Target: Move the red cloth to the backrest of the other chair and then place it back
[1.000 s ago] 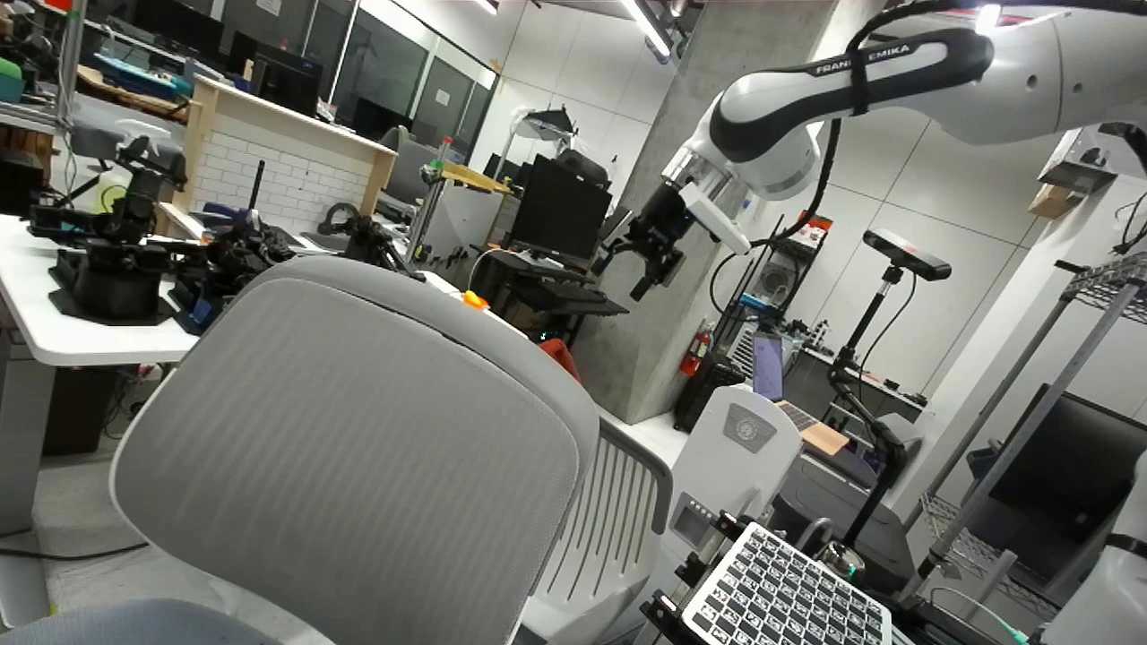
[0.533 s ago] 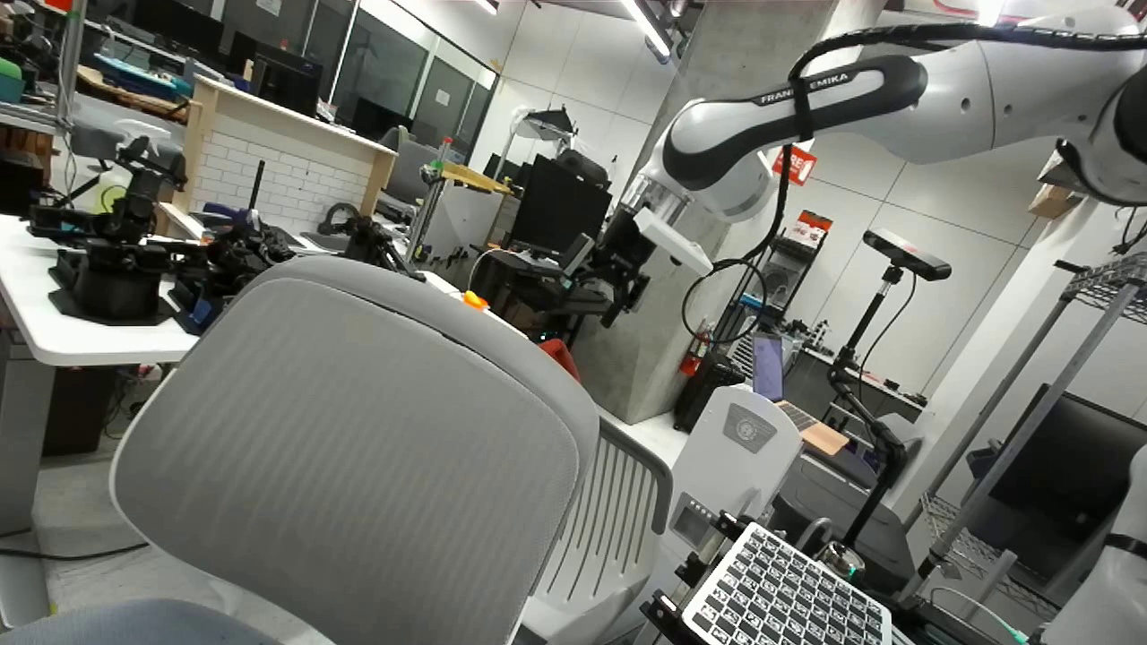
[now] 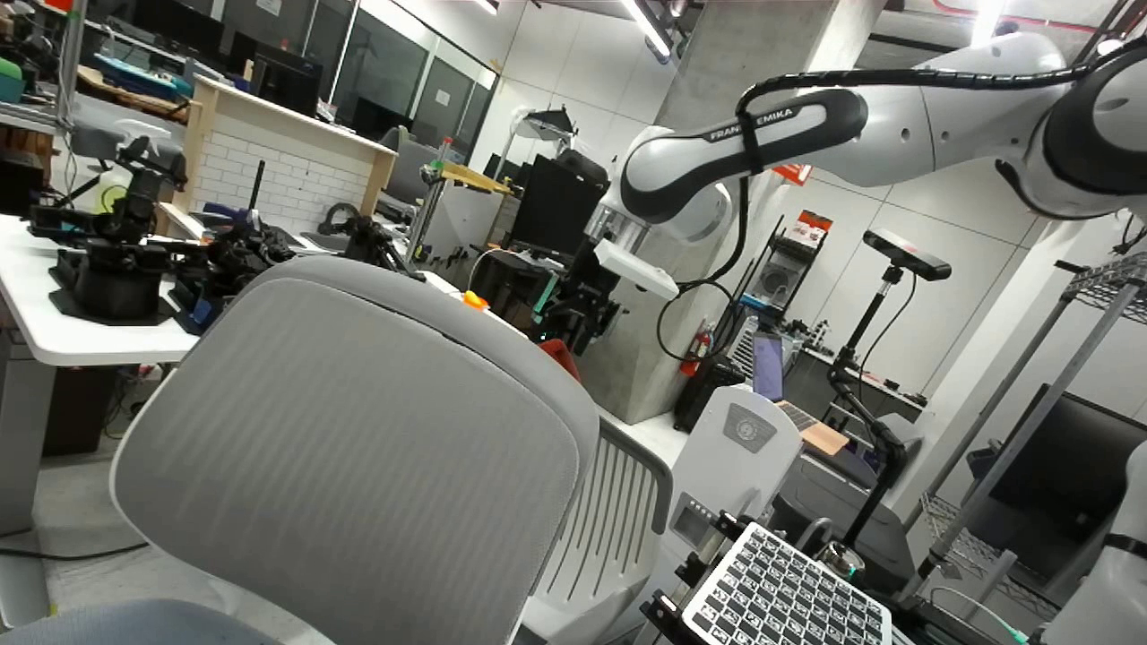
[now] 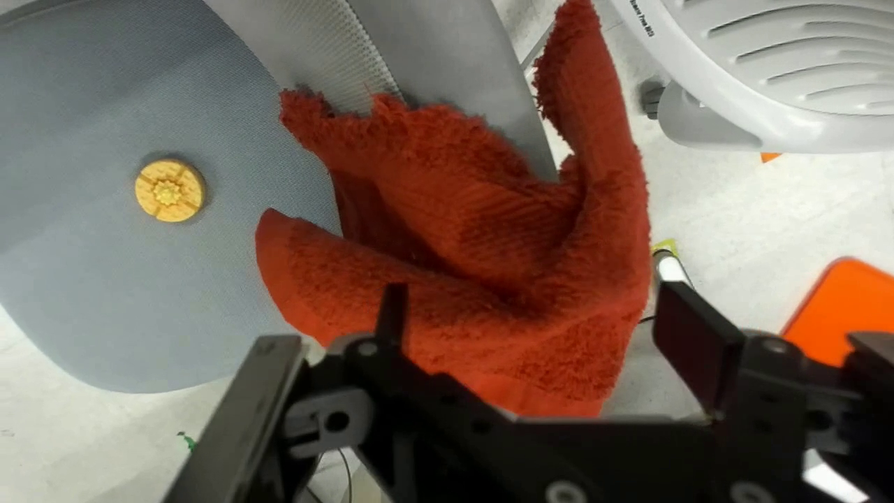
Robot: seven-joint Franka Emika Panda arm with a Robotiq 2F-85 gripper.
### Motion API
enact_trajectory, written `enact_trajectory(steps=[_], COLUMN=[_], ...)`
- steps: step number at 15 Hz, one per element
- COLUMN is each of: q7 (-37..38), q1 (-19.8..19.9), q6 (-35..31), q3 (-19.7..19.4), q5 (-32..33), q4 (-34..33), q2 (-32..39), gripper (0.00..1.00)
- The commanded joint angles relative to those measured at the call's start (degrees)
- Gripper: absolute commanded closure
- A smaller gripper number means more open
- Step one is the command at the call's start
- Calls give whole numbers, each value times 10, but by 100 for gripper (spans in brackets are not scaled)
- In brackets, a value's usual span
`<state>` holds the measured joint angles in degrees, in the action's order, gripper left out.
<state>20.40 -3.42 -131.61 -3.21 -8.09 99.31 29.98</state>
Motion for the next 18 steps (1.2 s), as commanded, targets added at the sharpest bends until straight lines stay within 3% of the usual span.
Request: enact_trajectory(steps=[1, 6, 9, 13, 18], q7=[14, 8, 5, -3, -21], q1=[-3, 1, 3, 10, 21], q6=[14, 20, 25, 47, 105], q3=[-2, -2, -5, -12, -9], q5=[13, 12, 15, 26, 35], q4=[-37, -50, -54, -69, -87], q2=[25, 23, 15, -7, -86], gripper=[42, 81, 100, 98, 98])
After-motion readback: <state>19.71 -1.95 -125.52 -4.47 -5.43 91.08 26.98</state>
